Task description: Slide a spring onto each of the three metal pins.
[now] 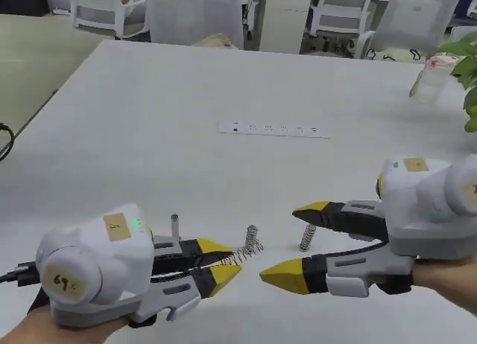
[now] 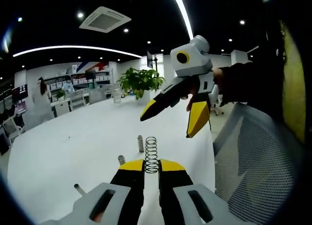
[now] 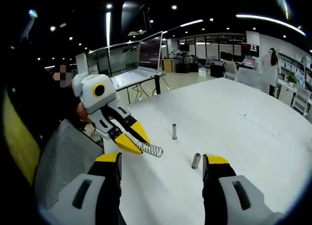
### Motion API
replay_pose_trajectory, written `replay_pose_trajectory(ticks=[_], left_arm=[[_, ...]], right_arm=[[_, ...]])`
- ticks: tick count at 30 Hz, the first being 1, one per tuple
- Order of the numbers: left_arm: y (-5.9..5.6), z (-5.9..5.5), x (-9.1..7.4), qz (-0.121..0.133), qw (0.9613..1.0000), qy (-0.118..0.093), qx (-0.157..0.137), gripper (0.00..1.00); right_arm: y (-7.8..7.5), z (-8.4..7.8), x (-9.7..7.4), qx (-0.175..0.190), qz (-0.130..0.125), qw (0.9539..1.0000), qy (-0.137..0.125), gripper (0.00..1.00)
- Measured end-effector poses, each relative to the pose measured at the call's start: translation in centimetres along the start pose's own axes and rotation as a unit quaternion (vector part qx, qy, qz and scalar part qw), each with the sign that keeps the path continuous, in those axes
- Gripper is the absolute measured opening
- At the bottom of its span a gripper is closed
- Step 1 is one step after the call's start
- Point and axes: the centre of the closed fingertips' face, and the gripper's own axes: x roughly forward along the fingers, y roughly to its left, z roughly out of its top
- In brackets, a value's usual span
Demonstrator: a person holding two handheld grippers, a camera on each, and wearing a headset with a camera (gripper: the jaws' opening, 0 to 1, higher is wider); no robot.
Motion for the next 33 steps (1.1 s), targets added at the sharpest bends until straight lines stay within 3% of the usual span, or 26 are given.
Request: replay_pose_trajectory(ticks=[7,25,33], left_arm=[[-0.5,0.8,0.0,-0.008,0.9999,-0.011,0.008,0.03],[-1.8,1.7,0.0,-0.034,0.9985,-0.024,0.036,0.03],[-2.1,2.0,0.1,-0.038,0.9975,-0.029,0.052,0.03]], right_arm=[[0.7,0.2,0.7,0.005,0.016,0.9999,0.001,0.6],[1.7,0.1,0.5,0.046,0.048,0.9978,-0.004,0.25],[2.1,-0.2,0.5,0.063,0.059,0.9962,0.003,0.21]])
